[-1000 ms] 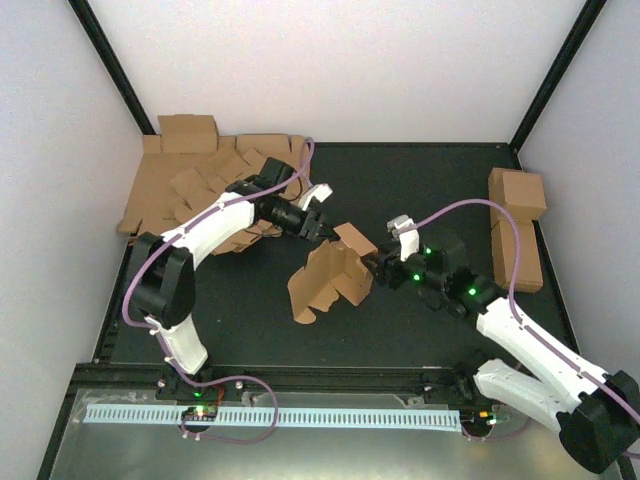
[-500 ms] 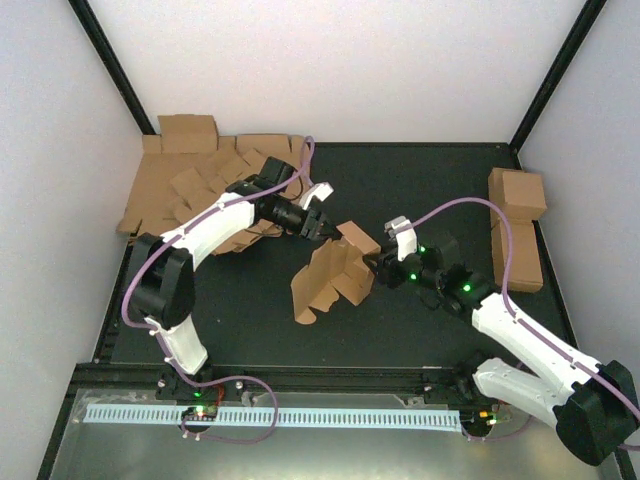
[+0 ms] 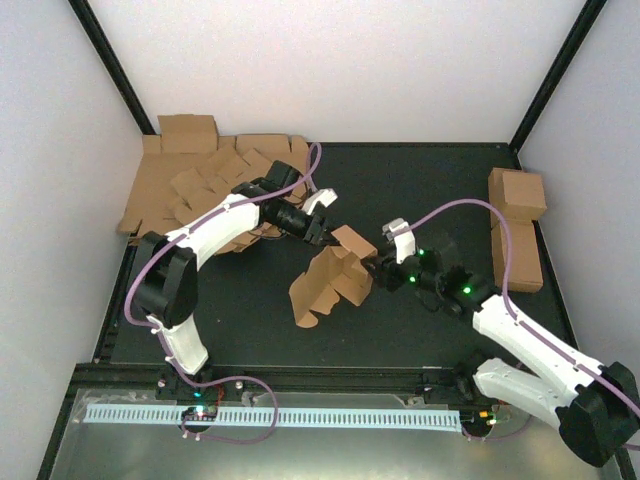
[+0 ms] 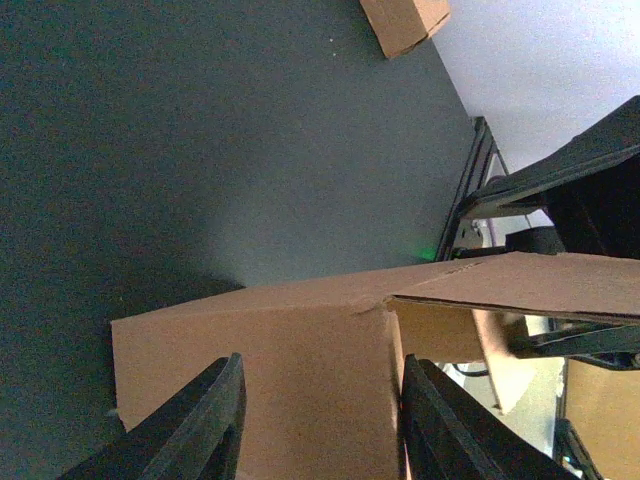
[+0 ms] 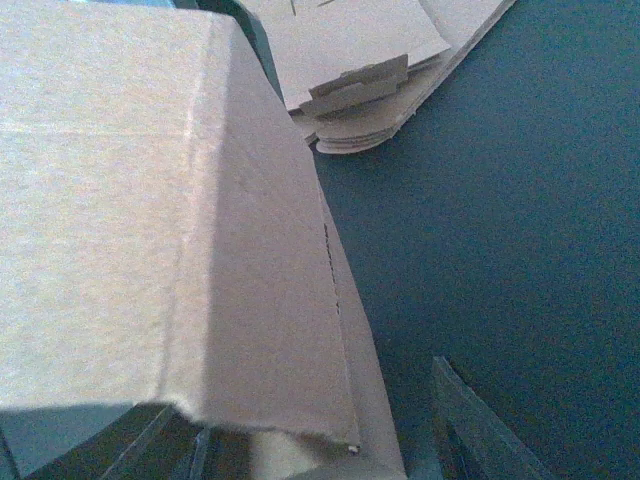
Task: Fold the paper box
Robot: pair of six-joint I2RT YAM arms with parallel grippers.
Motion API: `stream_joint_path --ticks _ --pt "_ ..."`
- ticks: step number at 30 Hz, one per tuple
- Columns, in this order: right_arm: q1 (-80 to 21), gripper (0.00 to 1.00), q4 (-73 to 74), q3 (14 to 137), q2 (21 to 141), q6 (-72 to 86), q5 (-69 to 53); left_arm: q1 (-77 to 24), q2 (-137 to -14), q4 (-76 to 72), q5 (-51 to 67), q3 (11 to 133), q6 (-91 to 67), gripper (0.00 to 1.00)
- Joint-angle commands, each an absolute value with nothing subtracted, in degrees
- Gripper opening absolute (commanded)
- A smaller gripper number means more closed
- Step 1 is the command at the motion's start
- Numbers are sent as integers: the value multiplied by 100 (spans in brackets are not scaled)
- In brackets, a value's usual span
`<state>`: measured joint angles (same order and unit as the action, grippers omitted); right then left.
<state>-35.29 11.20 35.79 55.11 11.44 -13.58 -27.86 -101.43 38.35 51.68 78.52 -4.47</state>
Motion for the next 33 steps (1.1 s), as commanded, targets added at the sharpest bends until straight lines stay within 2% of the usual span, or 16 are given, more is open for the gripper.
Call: stream_joint_path --ticks 1,14,21,26,33 --pt "-3555 60 1184 3628 5125 1042 -1340 -2812 -10206 3995 5032 8028 -299 45" --pt "-3559 68 1122 3645 4163 1022 -1914 -2811 -10163 3952 5067 8052 -352 45" --pt "-3546 72 1137 4111 4145 1624 -1183 -2807 -10136 3952 5062 8050 -351 45" --pt "-3527 69 1605 4791 4867 1976 -769 -2808 -10101 3935 5080 8035 -358 45" --pt "-3525 58 1876 4949 5554 1814 -1475 -2810 -9902 3670 5225 7917 -540 48"
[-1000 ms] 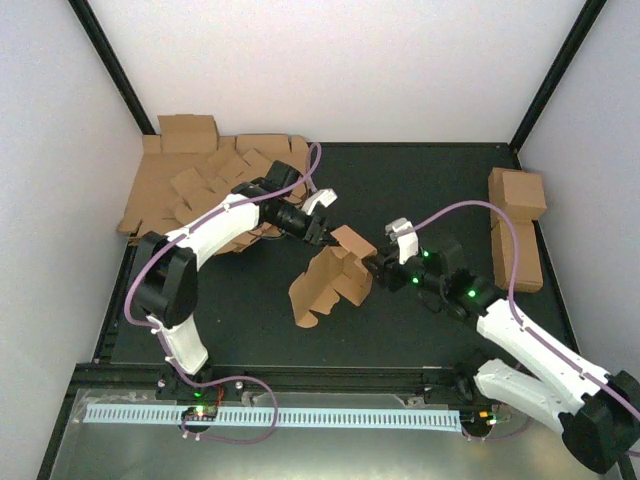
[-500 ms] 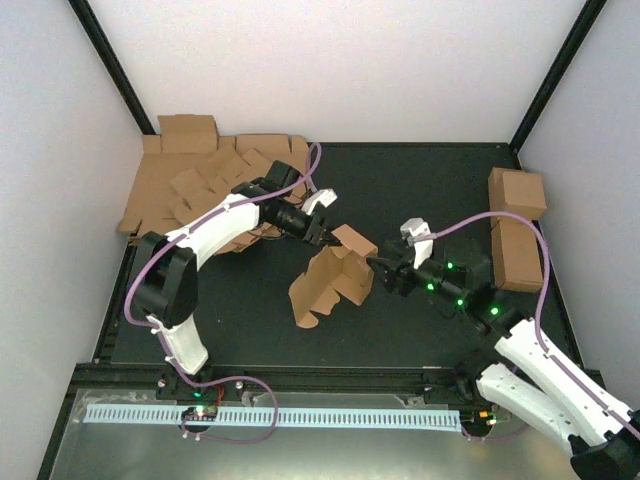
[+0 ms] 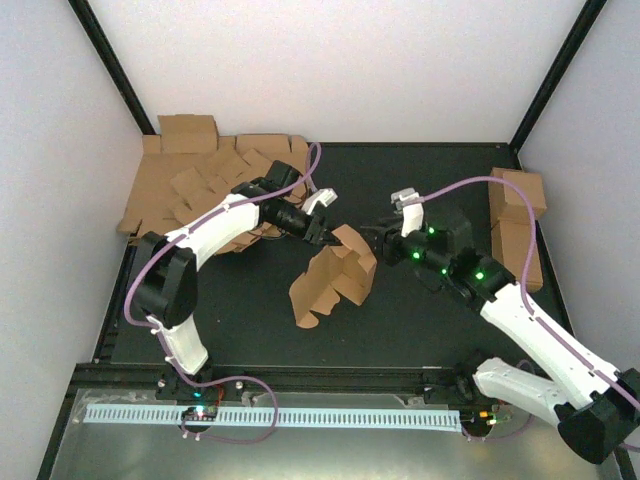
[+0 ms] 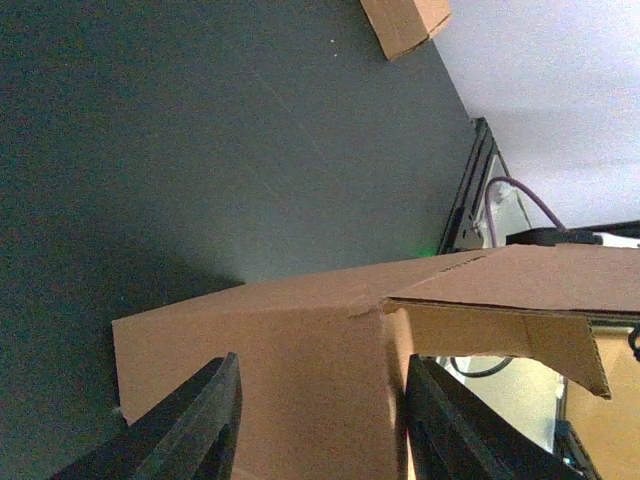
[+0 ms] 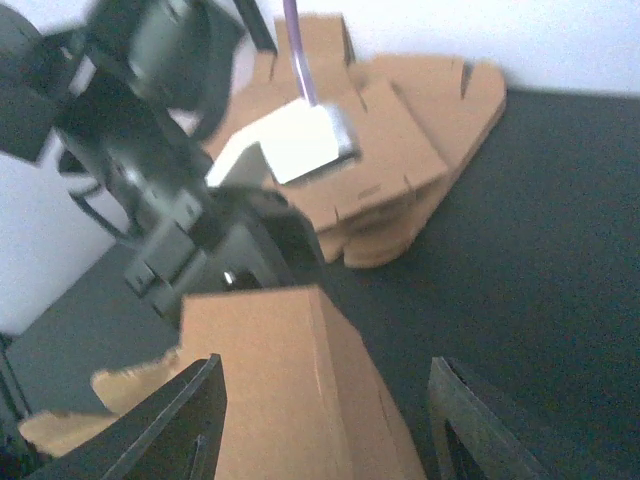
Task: Fold the paper box
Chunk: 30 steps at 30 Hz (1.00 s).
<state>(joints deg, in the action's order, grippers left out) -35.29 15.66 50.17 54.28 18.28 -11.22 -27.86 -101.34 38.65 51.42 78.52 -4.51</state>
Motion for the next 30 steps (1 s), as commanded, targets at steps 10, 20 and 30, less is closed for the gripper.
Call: stream_joint_path --ticks 10,20,30 --pt "-3540 54 1892 4516 5707 1519 -2373 -2811 -9589 3264 5228 7735 -869 48" --pt "-3549 54 1953 4442 5853 1231 -2379 -2784 -9097 3115 4925 7495 -1074 48" --pt "-3566 61 2118 4563 5796 1068 -2309 -2777 -8277 3154 4564 7252 -1147 57"
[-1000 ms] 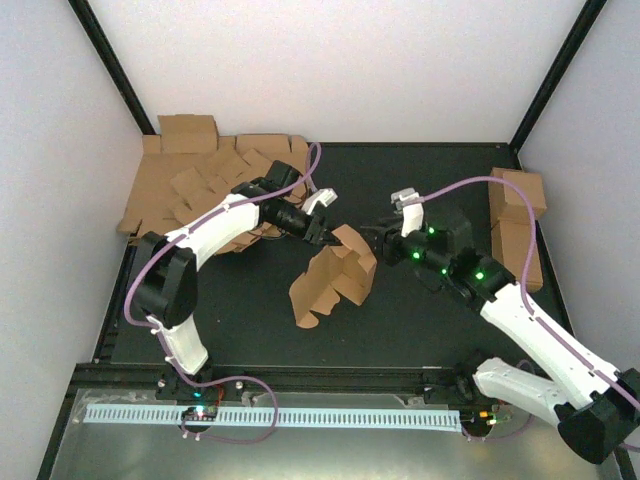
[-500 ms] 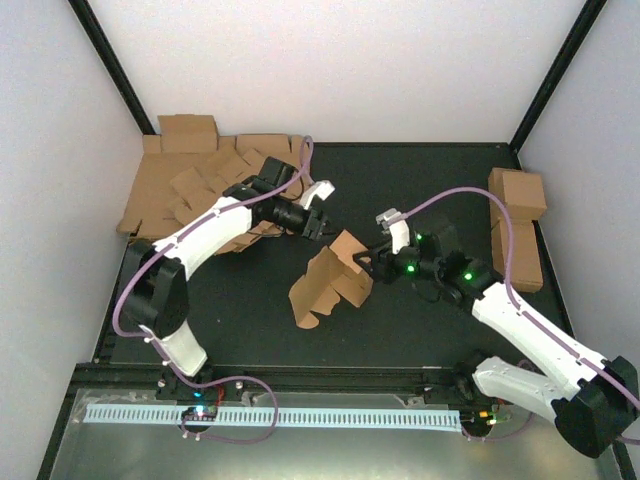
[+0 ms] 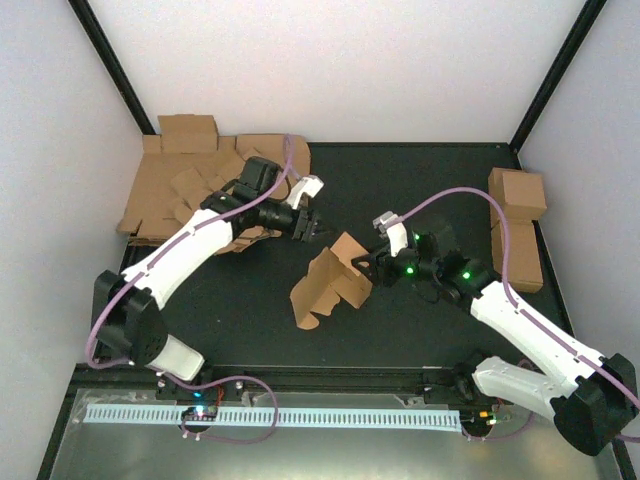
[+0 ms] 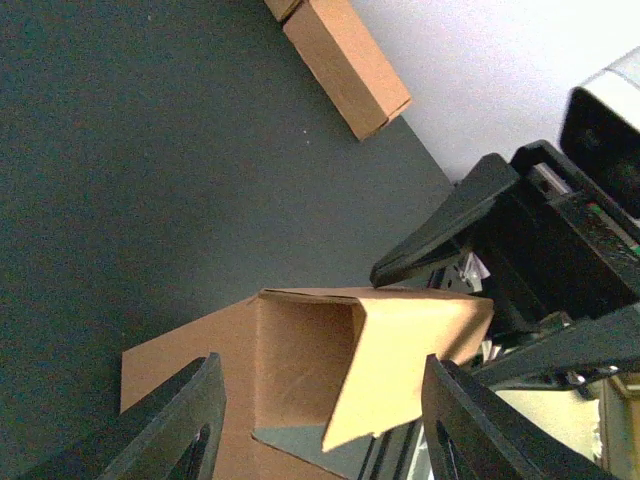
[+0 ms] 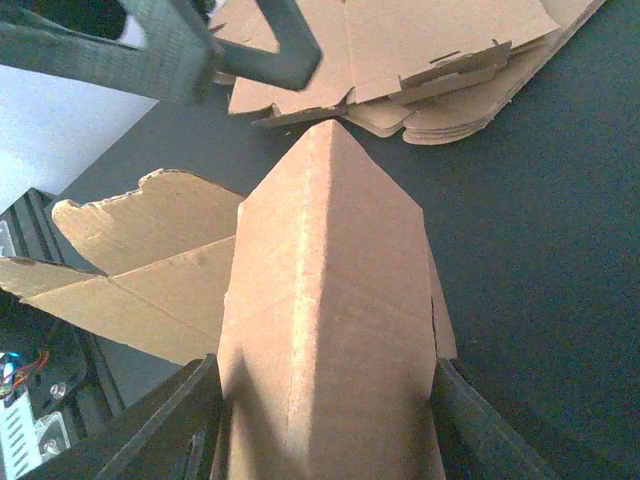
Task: Fold the paper box
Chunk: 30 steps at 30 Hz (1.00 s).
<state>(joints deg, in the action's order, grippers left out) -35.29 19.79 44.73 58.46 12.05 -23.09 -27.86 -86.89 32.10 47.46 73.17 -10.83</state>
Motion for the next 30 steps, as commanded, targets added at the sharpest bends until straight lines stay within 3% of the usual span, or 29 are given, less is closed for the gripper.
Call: stream_joint_path --ticks 1,10,14,22,30 --pt "-3564 61 2140 4588 5792 1057 -2296 -2784 -8143 3192 4493 7194 -1151 57" --pt "-3572 61 2262 4651 5755 973 -2164 -2833 -5966 3142 3156 5863 -1146 79" --pt "-3581 64 2264 4658 5770 951 -2159 -2860 -4895 2898 2786 4989 -1254 93" --pt "-3703 64 2355 4810 5848 876 -2076 -2954 -3172 2075 2572 3372 -1597 95" --pt "-4024 69 2632 5036 5831 676 -1554 -3702 -2906 1197 1954 2493 -2202 92"
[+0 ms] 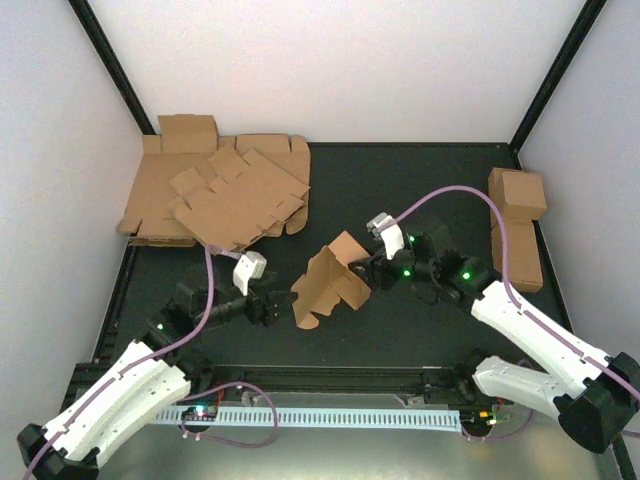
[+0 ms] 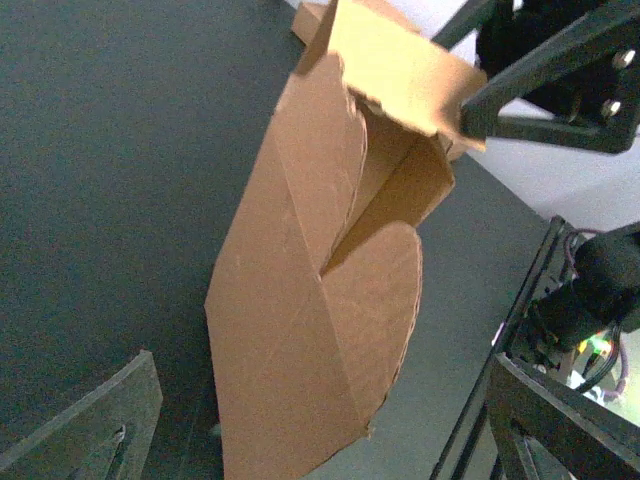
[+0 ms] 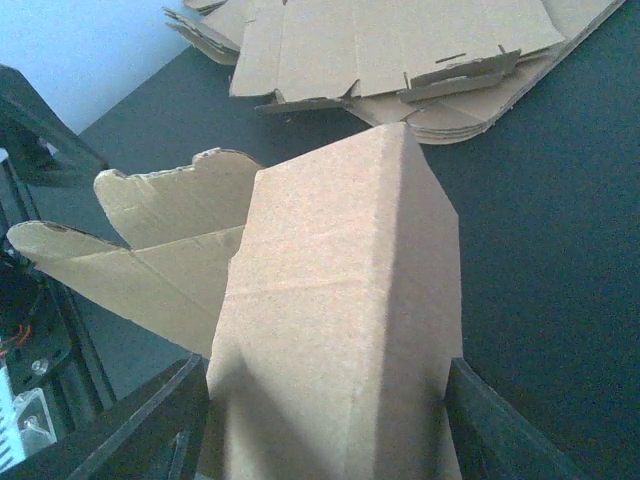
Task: Fold the paper box
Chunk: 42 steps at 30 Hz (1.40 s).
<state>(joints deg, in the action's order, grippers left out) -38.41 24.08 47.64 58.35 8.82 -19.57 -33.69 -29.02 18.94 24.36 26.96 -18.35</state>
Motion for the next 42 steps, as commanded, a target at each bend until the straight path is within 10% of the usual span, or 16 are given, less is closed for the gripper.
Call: stream_joint_path --ticks 1,12,28,42 --pt "-4082 69 2662 5068 5829 650 -1455 -3855 -2946 1110 1817 2447 -2232 91" --pt "-4496 69 2880 5264 5829 417 -801 -5142 -3470 948 -110 2365 -2098 74" --pt "-5028 62 3013 5038 6018 307 -178 -5422 -3746 1007 -536 2501 -1956 18" --pt "-5102 72 2856 5151 5696 116 -93 -5511 -4191 1421 -503 3149 -1771 6"
